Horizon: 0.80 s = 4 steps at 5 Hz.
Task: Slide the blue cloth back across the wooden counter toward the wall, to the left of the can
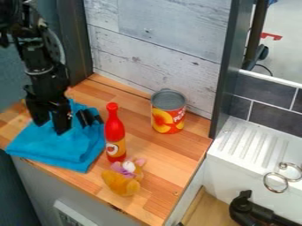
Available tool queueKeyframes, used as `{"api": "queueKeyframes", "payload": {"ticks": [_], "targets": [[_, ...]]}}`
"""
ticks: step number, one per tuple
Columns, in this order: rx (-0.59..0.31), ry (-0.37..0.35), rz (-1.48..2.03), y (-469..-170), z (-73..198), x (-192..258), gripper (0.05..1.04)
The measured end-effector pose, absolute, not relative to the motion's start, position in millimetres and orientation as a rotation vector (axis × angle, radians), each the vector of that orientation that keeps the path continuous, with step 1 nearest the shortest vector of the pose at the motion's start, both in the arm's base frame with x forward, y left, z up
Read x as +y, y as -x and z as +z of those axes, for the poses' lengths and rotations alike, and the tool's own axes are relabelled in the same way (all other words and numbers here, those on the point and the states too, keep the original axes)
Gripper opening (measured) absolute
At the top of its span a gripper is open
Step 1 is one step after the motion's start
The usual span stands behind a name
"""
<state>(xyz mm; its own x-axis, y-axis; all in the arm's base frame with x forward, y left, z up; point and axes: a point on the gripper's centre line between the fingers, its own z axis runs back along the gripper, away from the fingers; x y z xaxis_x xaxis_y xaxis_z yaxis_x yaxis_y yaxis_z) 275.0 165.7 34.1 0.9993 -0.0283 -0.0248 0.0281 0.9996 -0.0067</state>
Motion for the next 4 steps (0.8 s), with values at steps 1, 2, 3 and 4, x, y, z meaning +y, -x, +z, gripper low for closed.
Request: {"api": "queueKeyframes", "payload": {"ticks": [1, 2, 3, 4], "targets": [[0.095, 0.001, -0.016, -278, 21, 173, 1.000], [0.118, 0.006, -0.023, -285, 9, 171, 1.000], [0.098, 0.055, -0.049, -302, 3, 170, 1.000], [0.089, 0.042, -0.073, -324, 3, 177, 1.000]]}}
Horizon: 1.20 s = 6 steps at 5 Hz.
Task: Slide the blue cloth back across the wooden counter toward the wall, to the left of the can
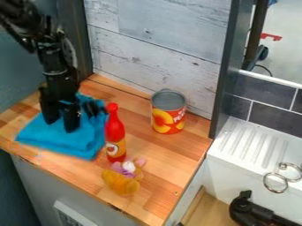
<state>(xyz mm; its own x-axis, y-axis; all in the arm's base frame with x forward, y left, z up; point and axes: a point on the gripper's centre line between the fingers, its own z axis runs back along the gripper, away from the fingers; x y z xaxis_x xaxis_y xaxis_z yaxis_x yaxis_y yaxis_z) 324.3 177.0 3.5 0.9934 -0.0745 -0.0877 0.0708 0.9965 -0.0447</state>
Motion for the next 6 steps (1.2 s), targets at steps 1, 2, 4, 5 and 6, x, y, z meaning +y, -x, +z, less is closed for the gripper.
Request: {"api": "queueKeyframes", "payload": {"ticks": [1, 2, 4, 5, 6], "targets": [[0.017, 0.071, -0.131, -361, 8, 179, 1.000], [-0.029, 0.082, -0.207, -394, 12, 164, 1.000], [-0.040, 0.106, -0.249, -407, 16, 142, 1.000], [-0.034, 0.078, -0.222, -402, 27, 145, 1.000], [-0.056, 0.033, -0.205, -399, 62, 149, 1.000]]}}
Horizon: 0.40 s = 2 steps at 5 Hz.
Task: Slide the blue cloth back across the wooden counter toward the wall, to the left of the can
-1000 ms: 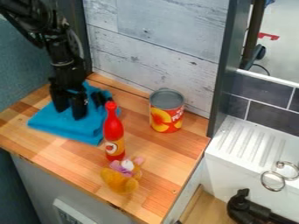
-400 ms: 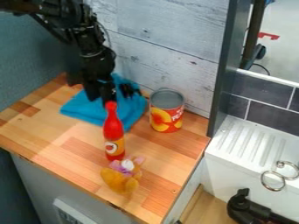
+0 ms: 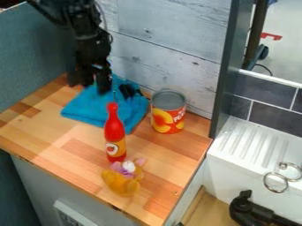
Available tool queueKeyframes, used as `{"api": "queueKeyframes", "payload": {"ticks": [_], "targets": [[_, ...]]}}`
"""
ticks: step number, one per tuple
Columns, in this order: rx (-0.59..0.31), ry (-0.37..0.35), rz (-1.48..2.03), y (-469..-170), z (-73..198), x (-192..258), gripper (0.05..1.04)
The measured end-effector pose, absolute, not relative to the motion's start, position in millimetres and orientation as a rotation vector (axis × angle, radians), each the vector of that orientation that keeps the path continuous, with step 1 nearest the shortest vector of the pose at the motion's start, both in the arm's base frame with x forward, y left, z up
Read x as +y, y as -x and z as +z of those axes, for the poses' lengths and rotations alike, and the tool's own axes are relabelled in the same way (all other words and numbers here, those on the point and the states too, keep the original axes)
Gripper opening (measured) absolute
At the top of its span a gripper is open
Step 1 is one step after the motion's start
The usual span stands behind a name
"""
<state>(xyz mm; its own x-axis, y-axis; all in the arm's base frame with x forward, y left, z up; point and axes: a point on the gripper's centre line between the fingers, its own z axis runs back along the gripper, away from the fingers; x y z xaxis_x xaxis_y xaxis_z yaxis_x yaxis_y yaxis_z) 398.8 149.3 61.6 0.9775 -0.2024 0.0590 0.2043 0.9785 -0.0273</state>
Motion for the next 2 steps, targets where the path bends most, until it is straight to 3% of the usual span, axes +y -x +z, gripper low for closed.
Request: {"api": "queueKeyframes", "payload": {"ticks": [1, 2], "targets": [[-0.013, 0.050, -0.190, -369, 118, 148, 1.000], [0.062, 0.069, -0.175, -332, 155, 140, 1.000]]}}
